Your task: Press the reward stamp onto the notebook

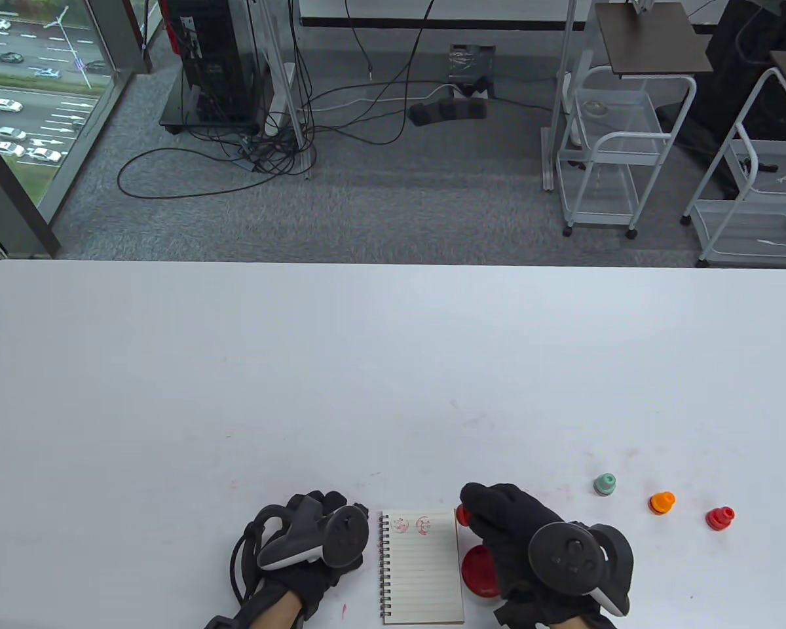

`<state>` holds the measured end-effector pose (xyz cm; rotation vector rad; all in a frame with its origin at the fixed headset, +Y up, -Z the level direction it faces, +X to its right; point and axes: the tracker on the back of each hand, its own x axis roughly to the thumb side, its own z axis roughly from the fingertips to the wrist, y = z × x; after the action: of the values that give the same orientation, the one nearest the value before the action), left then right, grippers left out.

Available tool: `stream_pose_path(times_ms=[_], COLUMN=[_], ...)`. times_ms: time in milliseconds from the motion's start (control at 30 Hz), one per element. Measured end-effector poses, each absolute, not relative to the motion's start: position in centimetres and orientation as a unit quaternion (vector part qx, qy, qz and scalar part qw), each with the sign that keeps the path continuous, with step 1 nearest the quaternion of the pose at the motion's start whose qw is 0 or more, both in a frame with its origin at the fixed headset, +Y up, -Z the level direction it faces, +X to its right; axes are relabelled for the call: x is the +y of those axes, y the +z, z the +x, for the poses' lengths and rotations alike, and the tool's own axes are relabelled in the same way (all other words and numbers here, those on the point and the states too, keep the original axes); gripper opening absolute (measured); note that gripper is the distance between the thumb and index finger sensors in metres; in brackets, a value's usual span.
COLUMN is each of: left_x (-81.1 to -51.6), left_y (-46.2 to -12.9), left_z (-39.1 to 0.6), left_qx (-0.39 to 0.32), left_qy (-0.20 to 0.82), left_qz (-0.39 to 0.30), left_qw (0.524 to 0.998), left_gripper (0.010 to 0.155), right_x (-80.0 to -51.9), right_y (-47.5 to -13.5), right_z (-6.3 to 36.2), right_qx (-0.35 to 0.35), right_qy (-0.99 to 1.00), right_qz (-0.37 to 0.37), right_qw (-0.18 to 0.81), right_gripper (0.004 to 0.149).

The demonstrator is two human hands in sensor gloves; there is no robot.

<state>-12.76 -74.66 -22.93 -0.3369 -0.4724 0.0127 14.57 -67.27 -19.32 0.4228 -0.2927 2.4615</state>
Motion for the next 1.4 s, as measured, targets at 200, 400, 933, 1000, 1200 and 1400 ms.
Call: stream_pose_path(times_ms=[200, 400, 933, 1000, 1200, 1400], left_x=[-74.6, -73.3, -71.5, -71.5, -71.2, -70.9], left_y=[-23.1, -22.8, -22.0, -22.0, -21.5, -21.2], left_z=[-12.7, -14.7, -14.2, -14.2, -13.8, -13.2], left_qx=[-0.244, -0.247, -0.303, -0.305, -0.322, -0.339], left_qy=[0.014, 0.202, 0.361, 0.372, 0.357, 0.346], left_qz=[-0.165, -0.084, -0.079, -0.081, -0.068, -0.060], left_qw=[0.956, 0.944, 0.878, 0.873, 0.874, 0.873], left_gripper=[0.065, 0.065, 0.065, 0.064, 0.067, 0.068], right_x=[-67.3, -67.4, -67.7, -67.7, -67.8, -67.9], right_y=[-19.2, -19.1, -18.1, -17.9, -17.3, -17.0], right_z=[14.3, 14.1, 10.8, 10.3, 8.9, 8.2], right_qx=[-0.111, -0.110, -0.091, -0.091, -0.098, -0.098], right_qy=[0.933, 0.931, 0.898, 0.895, 0.887, 0.891], right_qz=[0.164, 0.171, 0.220, 0.230, 0.256, 0.271], right_qw=[0.299, 0.303, 0.371, 0.372, 0.371, 0.351], right_gripper=[0.042, 0.042, 0.050, 0.048, 0.046, 0.046])
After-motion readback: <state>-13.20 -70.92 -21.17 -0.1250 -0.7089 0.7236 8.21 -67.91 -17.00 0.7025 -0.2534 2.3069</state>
